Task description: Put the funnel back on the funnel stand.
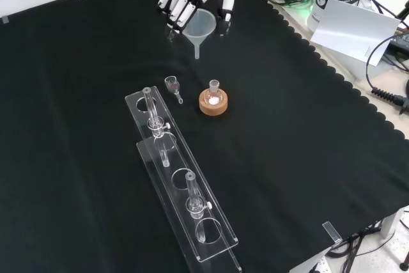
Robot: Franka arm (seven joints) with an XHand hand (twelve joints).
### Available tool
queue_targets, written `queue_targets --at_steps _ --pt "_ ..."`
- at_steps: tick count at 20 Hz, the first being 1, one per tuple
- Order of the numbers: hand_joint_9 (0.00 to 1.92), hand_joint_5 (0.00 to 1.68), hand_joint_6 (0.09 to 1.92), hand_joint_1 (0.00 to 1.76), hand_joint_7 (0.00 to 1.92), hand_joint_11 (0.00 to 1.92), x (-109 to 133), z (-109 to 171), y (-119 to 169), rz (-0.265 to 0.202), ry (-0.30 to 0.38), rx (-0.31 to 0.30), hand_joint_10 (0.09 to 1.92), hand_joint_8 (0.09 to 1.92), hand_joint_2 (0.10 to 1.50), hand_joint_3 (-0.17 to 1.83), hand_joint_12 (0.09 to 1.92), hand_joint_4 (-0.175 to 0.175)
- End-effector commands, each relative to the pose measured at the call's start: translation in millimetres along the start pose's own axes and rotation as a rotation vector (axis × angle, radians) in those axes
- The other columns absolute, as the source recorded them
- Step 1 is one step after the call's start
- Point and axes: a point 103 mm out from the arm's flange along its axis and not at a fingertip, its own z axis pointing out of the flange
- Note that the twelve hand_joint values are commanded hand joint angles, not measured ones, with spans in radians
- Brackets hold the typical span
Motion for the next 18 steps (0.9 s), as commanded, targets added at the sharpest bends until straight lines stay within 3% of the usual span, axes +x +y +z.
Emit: queue_targets --at_steps 1,6,18 --pt "0.88 0.6 0.13 0.61 0.63 0.52 -14.3 -5.9 7.8 0.005 0.037 -0.01 0.46 0.63 1.0 -0.17 1.28 -0.032" --pt "0.88 0.6 0.14 0.61 0.63 0.52 -27.5 -4.3 16.5 0.012 0.077 -0.029 0.46 0.63 1.0 -0.17 1.27 -0.032" --pt "0.89 0.6 0.15 0.62 0.64 0.53 -39.3 -23.3 60.6 -0.022 0.074 -0.063 0.46 0.63 1.01 -0.17 1.27 -0.034"
